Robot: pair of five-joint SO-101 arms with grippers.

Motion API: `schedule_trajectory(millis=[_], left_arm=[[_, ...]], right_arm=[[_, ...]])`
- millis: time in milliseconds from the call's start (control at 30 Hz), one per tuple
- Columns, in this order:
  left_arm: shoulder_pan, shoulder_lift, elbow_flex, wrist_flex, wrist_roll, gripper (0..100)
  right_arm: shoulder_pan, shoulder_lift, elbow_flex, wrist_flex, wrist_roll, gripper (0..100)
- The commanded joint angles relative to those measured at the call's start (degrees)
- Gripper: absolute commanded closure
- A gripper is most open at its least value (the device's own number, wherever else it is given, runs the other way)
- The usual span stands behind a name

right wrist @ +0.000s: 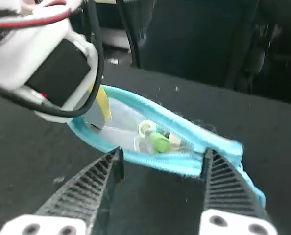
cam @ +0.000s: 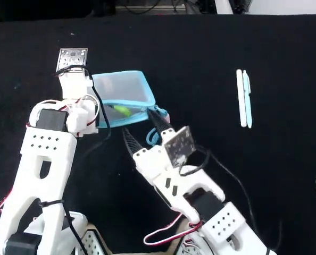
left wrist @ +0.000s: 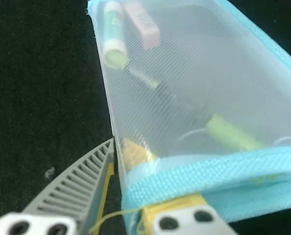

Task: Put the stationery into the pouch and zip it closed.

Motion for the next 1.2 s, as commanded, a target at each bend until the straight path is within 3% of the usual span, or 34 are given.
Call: schedule_trajectory(millis=[0,233,333,500,900,1067,1167], left_arm=[[0.0,1.1,2.5,0.4,0.4,97],[-0.4,1.1,2.5,0.3,0.4,97],[-0.2,1.1,2.5,0.1,0.5,97],[-0.3,1.1,2.5,0.1,0.6,97],[0.0,1.2,2.6,0.1,0.6,97],[0.0,1.2,2.6,0.0,0.6,97],[0.0,1.2,2.6,0.0,0.7,97]], right_arm=[[3.3,-1.6,-7.7,9.1,-1.5,73.7],[24.2,-1.4,-16.7,23.7,-1.8,73.7],[32.1,-1.0,-16.3,22.4,-1.8,73.7],[38.6,2.6,-14.4,16.0,-1.6,73.8],[50.5,56.3,-37.2,4.7,-1.8,73.7],[56.4,71.7,-45.3,-1.4,-1.4,73.7],[56.5,78.6,-51.1,0.4,-0.9,73.7]])
